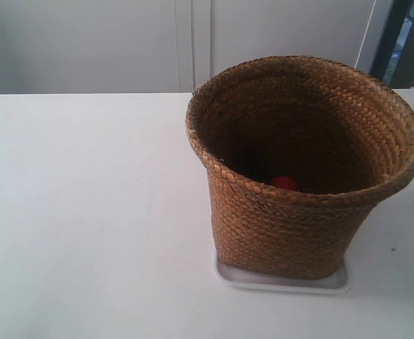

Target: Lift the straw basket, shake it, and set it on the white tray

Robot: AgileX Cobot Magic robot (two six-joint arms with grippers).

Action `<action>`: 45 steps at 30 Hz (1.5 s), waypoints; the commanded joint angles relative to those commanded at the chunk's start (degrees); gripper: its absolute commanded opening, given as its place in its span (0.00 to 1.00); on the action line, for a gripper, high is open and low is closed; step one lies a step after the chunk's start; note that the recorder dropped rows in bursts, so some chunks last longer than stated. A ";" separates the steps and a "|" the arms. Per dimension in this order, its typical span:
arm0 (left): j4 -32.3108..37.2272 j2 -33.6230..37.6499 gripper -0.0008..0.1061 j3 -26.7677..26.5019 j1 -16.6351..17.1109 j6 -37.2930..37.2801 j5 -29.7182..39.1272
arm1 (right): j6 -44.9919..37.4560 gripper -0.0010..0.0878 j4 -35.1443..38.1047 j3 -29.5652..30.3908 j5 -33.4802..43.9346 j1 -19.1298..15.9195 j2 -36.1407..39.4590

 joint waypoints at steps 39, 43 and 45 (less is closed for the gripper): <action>2.79 0.00 0.01 0.00 0.00 0.00 -0.23 | 0.00 0.01 0.50 0.00 18.86 0.00 0.00; 3.49 0.00 0.01 0.00 0.00 0.00 -0.23 | 0.00 0.01 0.50 0.00 18.86 0.00 0.00; 3.49 0.00 0.01 0.00 0.00 0.00 -0.23 | 0.00 0.01 0.50 0.00 18.86 0.00 0.00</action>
